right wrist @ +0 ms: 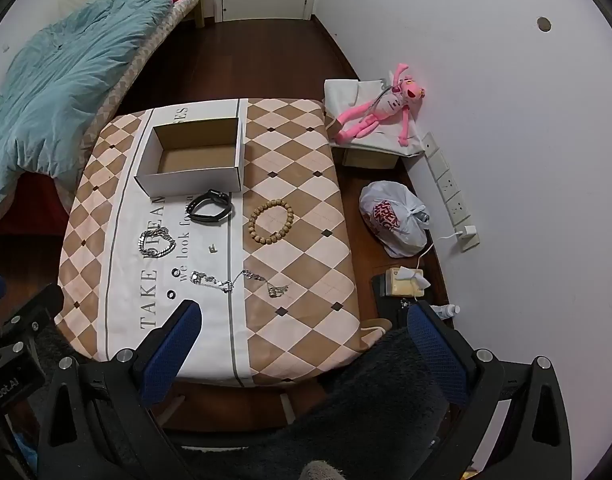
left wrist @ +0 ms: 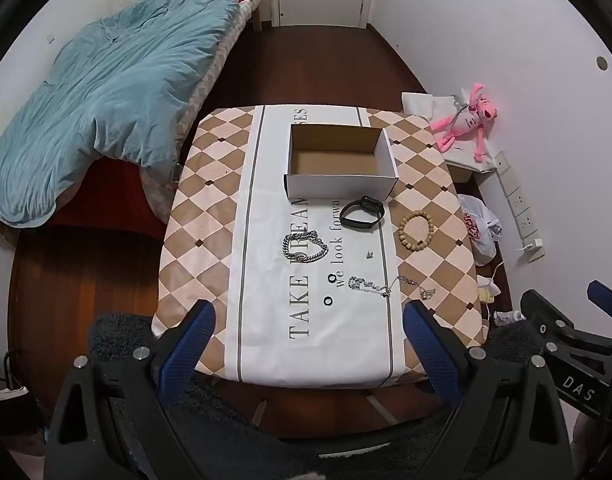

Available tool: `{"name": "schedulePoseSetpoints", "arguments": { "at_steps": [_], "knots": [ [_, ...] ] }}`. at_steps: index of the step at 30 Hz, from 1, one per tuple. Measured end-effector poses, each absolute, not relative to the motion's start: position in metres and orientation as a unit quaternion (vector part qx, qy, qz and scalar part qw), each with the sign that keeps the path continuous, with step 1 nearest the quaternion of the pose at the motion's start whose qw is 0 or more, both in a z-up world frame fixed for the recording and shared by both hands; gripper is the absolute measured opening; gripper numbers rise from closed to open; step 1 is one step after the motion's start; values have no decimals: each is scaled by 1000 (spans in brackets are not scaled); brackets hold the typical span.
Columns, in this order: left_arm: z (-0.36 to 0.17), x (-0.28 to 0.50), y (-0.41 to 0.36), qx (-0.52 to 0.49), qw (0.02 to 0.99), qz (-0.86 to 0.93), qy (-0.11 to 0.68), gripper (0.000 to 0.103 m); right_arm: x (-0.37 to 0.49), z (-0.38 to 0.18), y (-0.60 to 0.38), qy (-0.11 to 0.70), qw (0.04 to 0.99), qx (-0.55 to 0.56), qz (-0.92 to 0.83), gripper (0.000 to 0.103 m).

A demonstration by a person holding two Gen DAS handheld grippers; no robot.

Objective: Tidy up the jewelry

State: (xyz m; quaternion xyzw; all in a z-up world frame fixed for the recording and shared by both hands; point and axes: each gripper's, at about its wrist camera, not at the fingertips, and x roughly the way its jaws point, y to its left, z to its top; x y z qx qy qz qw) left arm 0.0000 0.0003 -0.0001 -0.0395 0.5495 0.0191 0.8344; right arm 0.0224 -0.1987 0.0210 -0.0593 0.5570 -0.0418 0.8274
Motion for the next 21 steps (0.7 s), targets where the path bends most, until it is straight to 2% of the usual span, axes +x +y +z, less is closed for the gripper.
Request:
{"name": "schedulePoseSetpoints", "arguments": {
  "at_steps": [21],
  "knots": [
    [10,3,-6,-37,837,20,545,95,20,27,-196,556,829,-55,-31,103]
  ]
}}
